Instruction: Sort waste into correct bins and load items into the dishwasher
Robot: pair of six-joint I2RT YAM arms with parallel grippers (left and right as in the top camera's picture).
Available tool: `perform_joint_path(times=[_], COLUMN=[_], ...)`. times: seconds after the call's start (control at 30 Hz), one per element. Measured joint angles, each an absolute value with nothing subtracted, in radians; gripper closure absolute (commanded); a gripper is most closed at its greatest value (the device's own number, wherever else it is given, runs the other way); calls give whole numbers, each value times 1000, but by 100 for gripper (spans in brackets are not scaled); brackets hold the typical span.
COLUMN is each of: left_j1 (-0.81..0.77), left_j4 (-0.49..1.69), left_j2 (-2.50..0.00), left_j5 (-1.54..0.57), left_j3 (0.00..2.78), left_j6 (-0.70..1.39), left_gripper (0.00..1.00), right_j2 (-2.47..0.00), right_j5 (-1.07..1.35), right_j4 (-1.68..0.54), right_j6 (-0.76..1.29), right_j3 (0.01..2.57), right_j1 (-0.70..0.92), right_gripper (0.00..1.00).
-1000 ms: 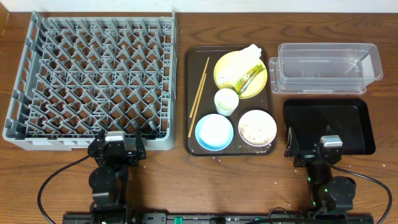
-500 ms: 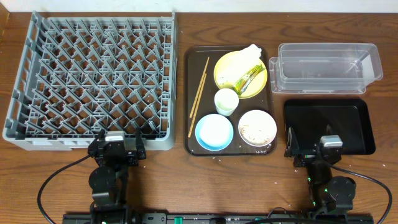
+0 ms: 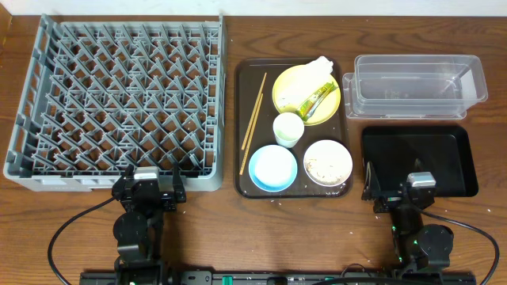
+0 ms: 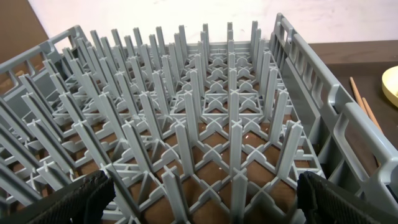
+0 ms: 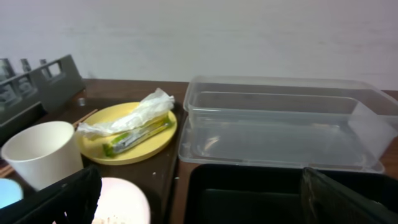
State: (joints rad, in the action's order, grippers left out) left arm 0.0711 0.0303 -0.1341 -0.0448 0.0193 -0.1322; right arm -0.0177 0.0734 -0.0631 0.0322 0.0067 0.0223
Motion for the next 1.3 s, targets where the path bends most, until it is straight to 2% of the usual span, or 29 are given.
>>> perform_joint_path(times=[0.5, 0.63, 0.9, 1.2, 1.3], left_j1=[71, 71, 71, 71, 71], left_j4=[28, 28, 28, 20, 7], left_j2=[-134, -134, -135, -135, -135], left_j5=[-5, 7, 12, 21, 32], left_j3=[20, 20, 21, 21, 21], left_j6=[-158, -163, -166, -166, -166], left_gripper=[3, 3, 3, 3, 3], right_j2=[-70, -199, -614, -1024, -1101], right_j5=[255, 276, 388, 540, 573], right_j4=[-3, 1, -21, -282, -290], right_j6=[-67, -102, -138, -144, -144], right_j3=[90, 230, 575, 997, 1072], right_j1=[22, 23, 23, 24, 24], right_gripper=[1, 1, 1, 1, 1])
